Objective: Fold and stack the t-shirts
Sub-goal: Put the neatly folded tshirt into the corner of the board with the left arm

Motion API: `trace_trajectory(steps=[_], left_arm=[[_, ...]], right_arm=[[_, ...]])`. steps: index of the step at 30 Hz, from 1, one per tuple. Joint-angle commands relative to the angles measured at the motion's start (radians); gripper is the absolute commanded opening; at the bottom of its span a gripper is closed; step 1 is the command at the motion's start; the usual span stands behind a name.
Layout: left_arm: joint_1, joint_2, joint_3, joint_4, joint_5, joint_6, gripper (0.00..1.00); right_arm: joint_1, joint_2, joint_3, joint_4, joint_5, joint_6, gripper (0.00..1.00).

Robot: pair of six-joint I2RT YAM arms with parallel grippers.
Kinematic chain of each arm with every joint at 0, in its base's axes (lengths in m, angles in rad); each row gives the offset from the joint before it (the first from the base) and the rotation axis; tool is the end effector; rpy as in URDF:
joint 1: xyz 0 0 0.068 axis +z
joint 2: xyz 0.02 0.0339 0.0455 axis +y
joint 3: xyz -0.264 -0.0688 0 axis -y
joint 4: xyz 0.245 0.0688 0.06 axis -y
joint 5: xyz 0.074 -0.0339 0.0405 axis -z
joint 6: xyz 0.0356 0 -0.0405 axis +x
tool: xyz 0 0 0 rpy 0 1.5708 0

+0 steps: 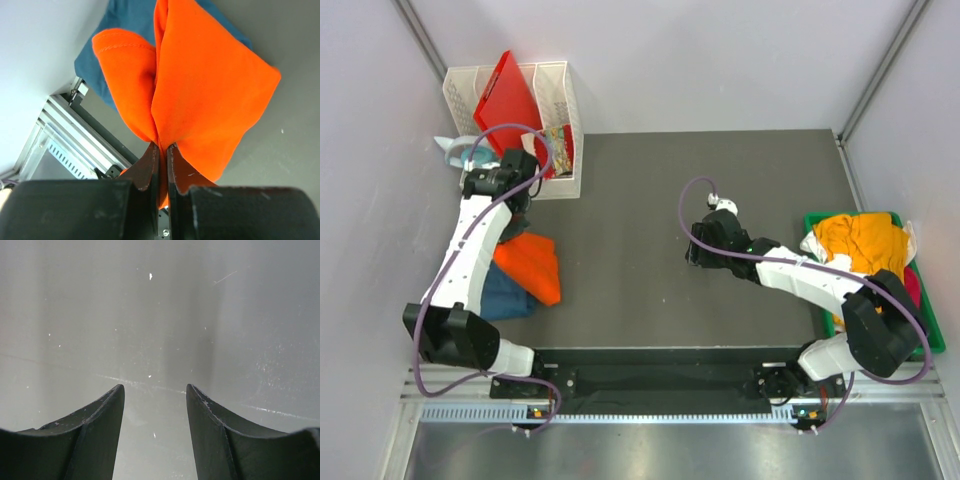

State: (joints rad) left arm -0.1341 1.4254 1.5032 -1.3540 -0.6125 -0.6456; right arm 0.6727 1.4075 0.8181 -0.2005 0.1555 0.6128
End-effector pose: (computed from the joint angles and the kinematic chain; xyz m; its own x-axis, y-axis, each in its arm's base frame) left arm 0.2518 -0.0133 0.3549 -0.7238 -0.3991 -0.5629 -0.6153 0.7425 0.2647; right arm 0.2310 0.1770 0.2101 -0.7595 0.1215 -0.6391 -0.1143 0.9422 0.3149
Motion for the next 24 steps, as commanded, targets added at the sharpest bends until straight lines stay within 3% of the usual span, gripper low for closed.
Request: trace_trajectory(steps=[1, 7, 24], left_arm=[[0.036, 0.056, 0.046, -0.036, -0.038, -0.028, 0.0], [0.094, 0.119, 0.034, -0.031, -0.03, -0.066, 0.0], [0.39, 0.21, -0.084, 0.093, 0.074, -0.108, 0.0]], right_arm=[[0.013, -0.039, -0.005, 0.049, -0.014, -0.005, 0.53], [0.011, -0.056, -0.027, 0.058, -0.014, 0.001, 0.53], [0.01, -0.067, -0.066, 0.076, -0.028, 0.016, 0.53]])
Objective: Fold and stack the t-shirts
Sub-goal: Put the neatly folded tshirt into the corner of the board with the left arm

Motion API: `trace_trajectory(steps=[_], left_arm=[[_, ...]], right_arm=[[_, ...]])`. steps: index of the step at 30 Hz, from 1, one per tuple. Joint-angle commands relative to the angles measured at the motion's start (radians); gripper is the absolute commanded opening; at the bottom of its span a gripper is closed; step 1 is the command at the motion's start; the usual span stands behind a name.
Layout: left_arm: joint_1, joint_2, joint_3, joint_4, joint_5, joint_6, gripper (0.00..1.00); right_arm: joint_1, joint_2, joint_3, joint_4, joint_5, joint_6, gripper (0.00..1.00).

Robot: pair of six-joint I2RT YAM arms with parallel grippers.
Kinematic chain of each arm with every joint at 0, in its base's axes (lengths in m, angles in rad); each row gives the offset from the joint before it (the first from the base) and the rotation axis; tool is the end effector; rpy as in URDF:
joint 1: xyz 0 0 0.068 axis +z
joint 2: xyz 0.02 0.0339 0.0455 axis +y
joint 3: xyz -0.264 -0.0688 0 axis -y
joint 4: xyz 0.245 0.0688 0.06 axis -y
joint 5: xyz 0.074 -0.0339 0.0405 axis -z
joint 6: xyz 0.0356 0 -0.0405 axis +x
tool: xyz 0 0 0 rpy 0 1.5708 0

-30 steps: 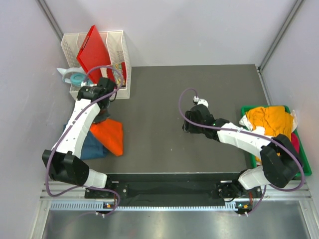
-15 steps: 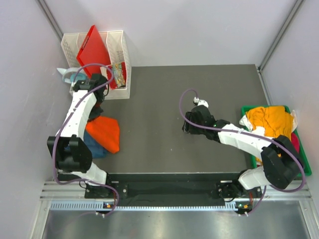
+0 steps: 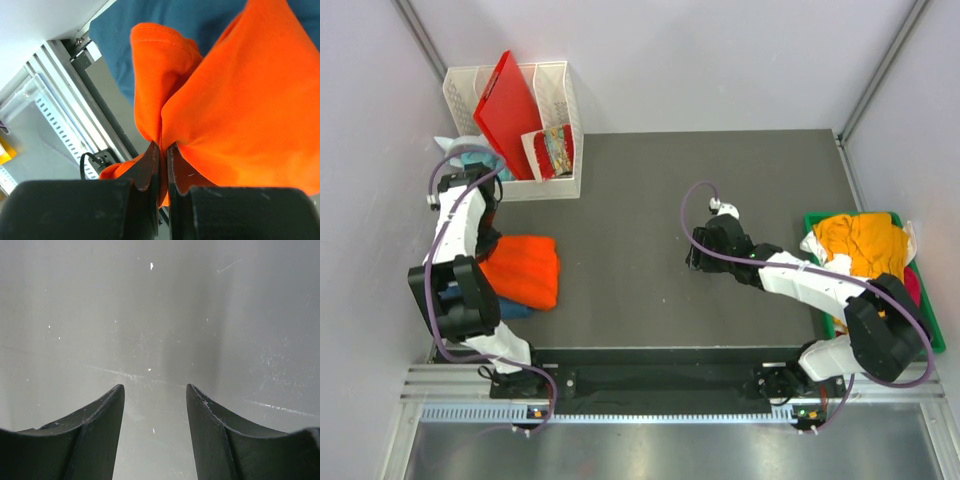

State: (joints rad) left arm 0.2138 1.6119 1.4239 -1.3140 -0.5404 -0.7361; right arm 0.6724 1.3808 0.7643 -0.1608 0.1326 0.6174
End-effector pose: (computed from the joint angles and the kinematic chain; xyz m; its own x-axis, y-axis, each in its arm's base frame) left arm 0.2794 0.0794 0.2862 -0.5771 -0.7145 -0.3955 -0.8150 0.4733 0.3342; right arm 0.2240 0.1724 0.2034 -0.7621 0.1267 -0.6349 -0.1257 0.9331 0.3370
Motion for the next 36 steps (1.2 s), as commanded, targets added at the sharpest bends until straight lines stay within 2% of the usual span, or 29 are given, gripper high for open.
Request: trace_trajectory(steps=[1, 6, 14, 19, 22, 30, 32, 35, 36], left_arm=[[0.067, 0.028, 0.001, 0.058, 0.006, -0.017, 0.0], [0.125, 0.062, 0.023, 0.053, 0.007, -0.031, 0.0], [0.249, 0.055, -0.046, 0.05, -0.012, -0.103, 0.0], [0.303, 0.065, -0.055, 0.056, 0.032, -0.137, 0.0], [0.335, 0.083, -0.083, 0.104, 0.092, -0.109, 0.0], [0.348, 0.103, -0.183, 0.192, 0.12, 0.013, 0.01], [0.348, 0.085, -0.192, 0.208, 0.128, 0.027, 0.08], [0.346, 0.077, -0.171, 0.199, 0.171, 0.04, 0.25], [0.337, 0.066, -0.161, 0.199, 0.183, 0.041, 0.36]], right_arm=[[0.009, -0.042, -0.013, 0.037, -0.005, 0.013, 0.53], [0.007, -0.045, -0.019, 0.035, -0.002, 0.013, 0.53], [0.004, -0.042, -0.019, 0.04, 0.002, 0.024, 0.53], [0.004, -0.029, -0.019, 0.041, -0.002, 0.035, 0.53], [0.004, -0.023, -0.02, 0.041, -0.004, 0.039, 0.53], [0.006, 0.0, -0.02, 0.043, -0.01, 0.053, 0.53], [0.006, 0.004, -0.02, 0.047, -0.014, 0.059, 0.53], [0.009, 0.012, -0.016, 0.05, -0.014, 0.067, 0.53], [0.01, 0.015, -0.016, 0.05, -0.011, 0.067, 0.53]])
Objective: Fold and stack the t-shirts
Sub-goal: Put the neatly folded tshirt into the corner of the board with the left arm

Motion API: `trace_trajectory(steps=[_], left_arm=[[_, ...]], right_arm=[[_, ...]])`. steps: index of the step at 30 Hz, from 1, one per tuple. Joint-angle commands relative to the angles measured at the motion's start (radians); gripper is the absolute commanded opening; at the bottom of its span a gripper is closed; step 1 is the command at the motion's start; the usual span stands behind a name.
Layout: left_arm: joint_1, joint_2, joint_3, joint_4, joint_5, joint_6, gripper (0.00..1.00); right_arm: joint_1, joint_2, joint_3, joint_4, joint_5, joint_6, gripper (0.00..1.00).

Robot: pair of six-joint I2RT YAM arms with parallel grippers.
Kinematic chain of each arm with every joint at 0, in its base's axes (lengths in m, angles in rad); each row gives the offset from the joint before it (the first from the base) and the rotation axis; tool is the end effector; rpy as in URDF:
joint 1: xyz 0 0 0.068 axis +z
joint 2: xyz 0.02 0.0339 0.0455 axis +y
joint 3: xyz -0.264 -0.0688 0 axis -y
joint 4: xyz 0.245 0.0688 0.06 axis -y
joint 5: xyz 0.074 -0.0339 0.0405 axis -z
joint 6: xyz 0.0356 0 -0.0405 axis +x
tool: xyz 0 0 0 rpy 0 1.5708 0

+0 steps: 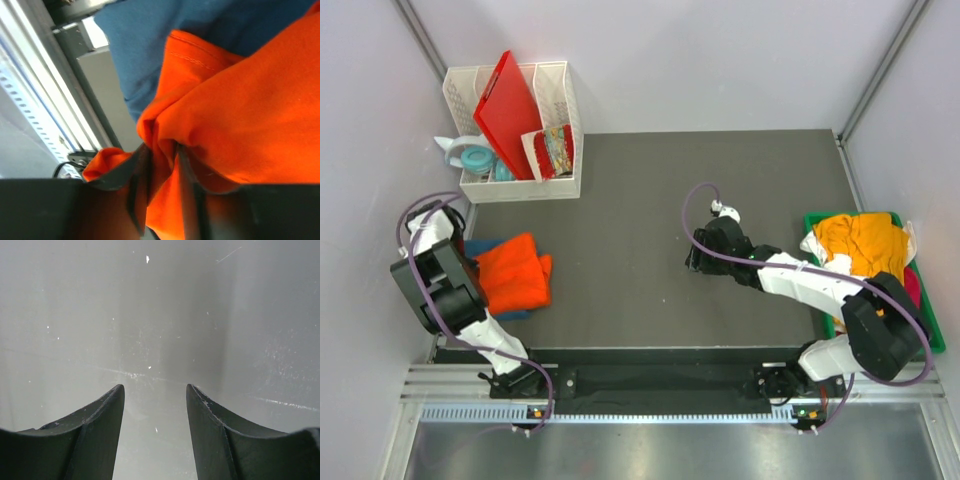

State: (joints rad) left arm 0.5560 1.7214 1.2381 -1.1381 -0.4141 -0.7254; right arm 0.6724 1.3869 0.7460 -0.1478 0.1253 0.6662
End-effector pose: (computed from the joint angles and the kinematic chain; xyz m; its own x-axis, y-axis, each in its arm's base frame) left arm 0.2464 0.1700 0.2073 -0.3256 -0.9174 -0.2288 -0.9114 0.2401 0.3342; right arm 0.2226 0.1716 0.1971 -0.7757 0.1662 -0.6089 -0.0887 0.9264 0.3658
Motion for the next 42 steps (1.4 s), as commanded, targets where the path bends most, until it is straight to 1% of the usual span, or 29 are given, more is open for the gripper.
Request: trace_trajectory(steps=[1, 3, 4, 5, 7, 8, 10, 12, 16, 17, 19, 20, 22, 23, 25, 26, 27, 28, 29, 31, 32, 33, 34, 35, 36, 37, 38, 40, 42], left_arm=[[-0.013, -0.054, 0.029, 0.024, 0.06, 0.029, 0.42], [-0.048, -0.083, 0.043, 0.026, 0.051, 0.027, 0.52], [-0.059, -0.091, 0.049, 0.017, 0.043, 0.026, 0.65], [-0.071, -0.098, 0.053, 0.017, 0.038, 0.023, 0.73], [-0.093, -0.121, 0.067, 0.011, 0.04, 0.011, 0.85], [-0.099, -0.131, 0.073, 0.005, 0.046, 0.008, 0.87], [-0.145, -0.151, 0.104, -0.015, 0.031, -0.011, 0.91], [-0.201, -0.169, 0.129, -0.038, 0.014, -0.028, 0.92], [-0.306, -0.224, 0.126, -0.037, 0.003, -0.065, 0.94], [-0.364, -0.255, 0.117, -0.028, 0.001, -0.086, 0.97], [-0.433, -0.29, 0.1, -0.003, 0.003, -0.104, 0.98], [-0.503, -0.319, 0.089, 0.006, -0.008, -0.126, 0.98], [-0.551, -0.342, 0.078, 0.024, -0.014, -0.149, 0.98], [-0.641, -0.361, 0.066, 0.031, -0.009, -0.17, 0.99], [-0.73, -0.376, 0.052, 0.064, 0.0, -0.196, 0.98], [-0.842, -0.39, 0.028, 0.093, 0.012, -0.207, 0.98], [-0.901, -0.39, 0.02, 0.119, 0.021, -0.21, 0.97], [-0.957, -0.385, 0.012, 0.179, 0.027, -0.209, 0.96], [-1.073, -0.364, 0.011, 0.198, 0.021, -0.219, 0.96], [-1.18, -0.321, 0.023, 0.253, 0.005, -0.209, 0.96], [-1.274, -0.257, 0.061, 0.248, -0.018, -0.215, 0.96], [-1.321, -0.22, 0.09, 0.239, -0.07, -0.224, 0.97], [-1.364, -0.177, 0.16, 0.221, -0.101, -0.224, 0.97], [-1.445, -0.09, 0.202, 0.203, -0.132, -0.233, 0.98], [-1.481, -0.047, 0.249, 0.178, -0.197, -0.25, 0.98], [-1.511, -0.002, 0.343, 0.155, -0.225, -0.278, 0.99], [-1.562, 0.079, 0.389, 0.111, -0.248, -0.305, 0.99], [-1.593, 0.144, 0.496, 0.077, -0.278, -0.356, 0.99], [-1.619, 0.196, 0.529, 0.089, -0.29, -0.374, 0.99]], right_arm=[[0.013, 0.009, 0.007, 0.036, -0.004, 0.019, 0.53], [0.015, 0.009, 0.01, 0.033, 0.004, 0.019, 0.53], [0.015, 0.011, 0.016, 0.027, 0.007, 0.019, 0.52], [0.015, 0.008, 0.022, 0.018, 0.02, 0.019, 0.52], [0.013, 0.006, 0.035, 0.001, 0.033, 0.016, 0.53], [0.015, 0.003, 0.038, -0.001, 0.037, 0.013, 0.53], [0.015, -0.003, 0.046, -0.004, 0.042, 0.01, 0.53], [0.015, -0.002, 0.053, -0.012, 0.047, 0.01, 0.53], [0.016, 0.001, 0.079, -0.022, 0.05, 0.006, 0.53], [0.016, 0.001, 0.082, -0.025, 0.054, 0.001, 0.53], [0.018, 0.0, 0.099, -0.038, 0.065, -0.007, 0.54], [0.018, -0.005, 0.105, -0.048, 0.069, -0.016, 0.54], [0.021, -0.008, 0.128, -0.064, 0.086, -0.023, 0.54], [0.021, -0.015, 0.134, -0.07, 0.092, -0.036, 0.54], [0.032, -0.023, 0.151, -0.079, 0.124, -0.042, 0.55], [0.035, -0.029, 0.156, -0.079, 0.135, -0.042, 0.56], [0.048, -0.035, 0.165, -0.079, 0.148, -0.039, 0.56], [0.058, -0.04, 0.17, -0.078, 0.187, -0.033, 0.56], [0.065, -0.048, 0.176, -0.073, 0.206, -0.019, 0.57], [0.101, -0.052, 0.184, -0.07, 0.262, -0.002, 0.58], [0.111, -0.055, 0.184, -0.059, 0.272, 0.007, 0.59], [0.133, -0.055, 0.185, -0.055, 0.283, 0.013, 0.59], [0.148, -0.055, 0.187, -0.047, 0.309, 0.027, 0.6], [0.164, -0.054, 0.184, -0.033, 0.326, 0.033, 0.61], [0.196, -0.052, 0.187, -0.032, 0.342, 0.042, 0.61], [0.213, -0.048, 0.19, -0.029, 0.374, 0.062, 0.63], [0.231, -0.043, 0.194, -0.029, 0.393, 0.072, 0.64], [0.276, -0.029, 0.217, -0.044, 0.451, 0.117, 0.67], [0.306, -0.02, 0.245, -0.065, 0.467, 0.134, 0.69]])
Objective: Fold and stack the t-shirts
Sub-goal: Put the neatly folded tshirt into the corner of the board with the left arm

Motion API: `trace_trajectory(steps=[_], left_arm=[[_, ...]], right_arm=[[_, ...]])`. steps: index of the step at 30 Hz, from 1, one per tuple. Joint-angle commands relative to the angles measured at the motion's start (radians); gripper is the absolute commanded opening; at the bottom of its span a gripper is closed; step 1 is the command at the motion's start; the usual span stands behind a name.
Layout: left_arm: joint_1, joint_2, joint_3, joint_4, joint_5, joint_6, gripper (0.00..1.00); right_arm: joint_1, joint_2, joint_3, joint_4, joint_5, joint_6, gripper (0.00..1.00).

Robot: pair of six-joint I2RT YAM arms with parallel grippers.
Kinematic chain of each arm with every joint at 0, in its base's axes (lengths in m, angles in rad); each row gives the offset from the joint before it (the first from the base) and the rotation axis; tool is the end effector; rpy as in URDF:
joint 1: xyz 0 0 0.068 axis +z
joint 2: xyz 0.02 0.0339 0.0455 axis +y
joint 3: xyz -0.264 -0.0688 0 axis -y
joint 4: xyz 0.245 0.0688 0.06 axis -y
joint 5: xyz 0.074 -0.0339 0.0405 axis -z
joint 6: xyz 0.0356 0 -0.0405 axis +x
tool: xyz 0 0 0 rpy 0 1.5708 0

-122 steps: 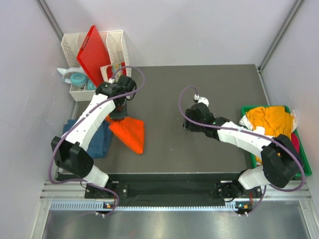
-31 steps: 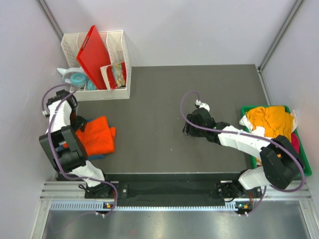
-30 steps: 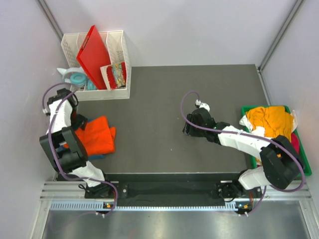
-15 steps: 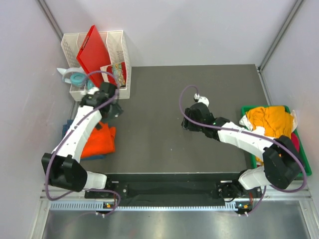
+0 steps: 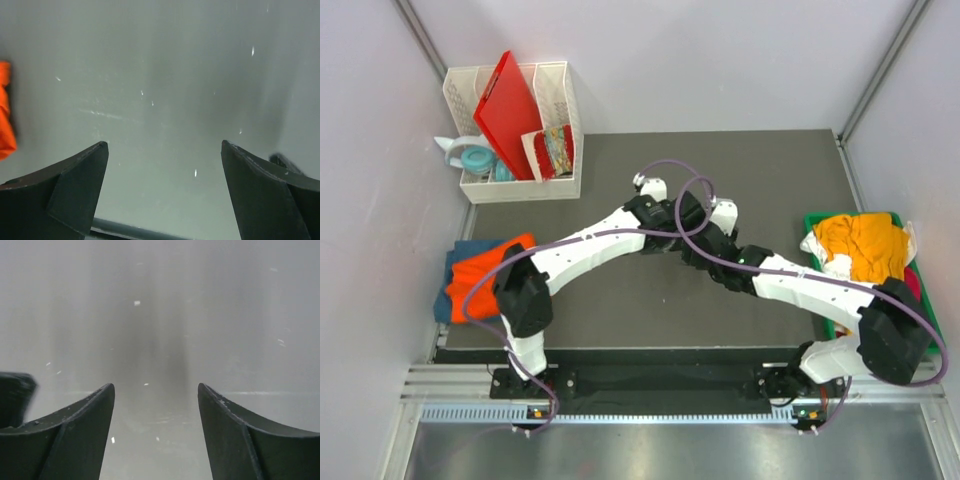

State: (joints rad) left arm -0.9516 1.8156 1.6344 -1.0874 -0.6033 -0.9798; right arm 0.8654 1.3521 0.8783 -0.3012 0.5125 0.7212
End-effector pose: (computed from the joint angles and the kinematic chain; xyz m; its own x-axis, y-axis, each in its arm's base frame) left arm 0.2292 -0.2868 0.2859 -0.7842 -0.0779 -0.6156 -0.1411 0.9885 0.0547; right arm 0.1969 0.2043 0.2393 -0.6289 0.1491 -0.7631 -0.0282 0.9764 0.2140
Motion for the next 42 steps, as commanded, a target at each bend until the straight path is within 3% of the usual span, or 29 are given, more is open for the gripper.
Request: trace_trajectory(steps=[1, 8, 9, 10, 13, 15, 16, 19, 25, 32, 42], left_arm=[[-0.124, 0.108, 0.139, 0.047, -0.116, -0.14, 0.99], [-0.128, 0.039, 0.03, 0.15, -0.225, -0.214, 0.98], [-0.13, 0.03, 0.016, 0.177, -0.213, -0.205, 0.97], [-0.131, 0.027, -0.008, 0.275, -0.193, -0.094, 0.99], [-0.138, 0.039, -0.005, 0.305, -0.168, -0.045, 0.99], [-0.142, 0.071, 0.021, 0.296, -0.173, -0.019, 0.99], [-0.15, 0.088, 0.048, 0.253, -0.19, -0.029, 0.99], [-0.153, 0.1, 0.056, 0.224, -0.234, -0.062, 0.99], [-0.153, 0.109, 0.044, 0.218, -0.265, -0.091, 0.99], [-0.153, 0.229, 0.209, -0.067, -0.274, -0.229, 0.99], [-0.153, 0.211, 0.194, 0.096, -0.319, -0.091, 0.99]], right_arm=[[0.121, 0.025, 0.12, 0.085, 0.09, 0.09, 0.7], [0.152, 0.039, 0.149, 0.088, 0.075, 0.101, 0.73], [0.173, 0.041, 0.14, 0.109, 0.066, 0.095, 0.74], [0.184, 0.053, 0.142, 0.122, 0.075, 0.077, 0.75], [0.214, 0.084, 0.18, 0.109, 0.098, 0.026, 0.78], [0.272, 0.105, 0.223, 0.119, 0.171, -0.025, 0.79], [0.294, 0.131, 0.243, 0.1, 0.205, -0.061, 0.87], [0.325, 0.166, 0.31, 0.057, 0.251, -0.077, 0.95], [0.327, 0.173, 0.309, 0.094, 0.231, -0.108, 1.0], [0.323, 0.167, 0.298, 0.126, 0.158, -0.105, 1.0], [0.314, 0.139, 0.28, 0.204, 0.196, -0.189, 1.0]])
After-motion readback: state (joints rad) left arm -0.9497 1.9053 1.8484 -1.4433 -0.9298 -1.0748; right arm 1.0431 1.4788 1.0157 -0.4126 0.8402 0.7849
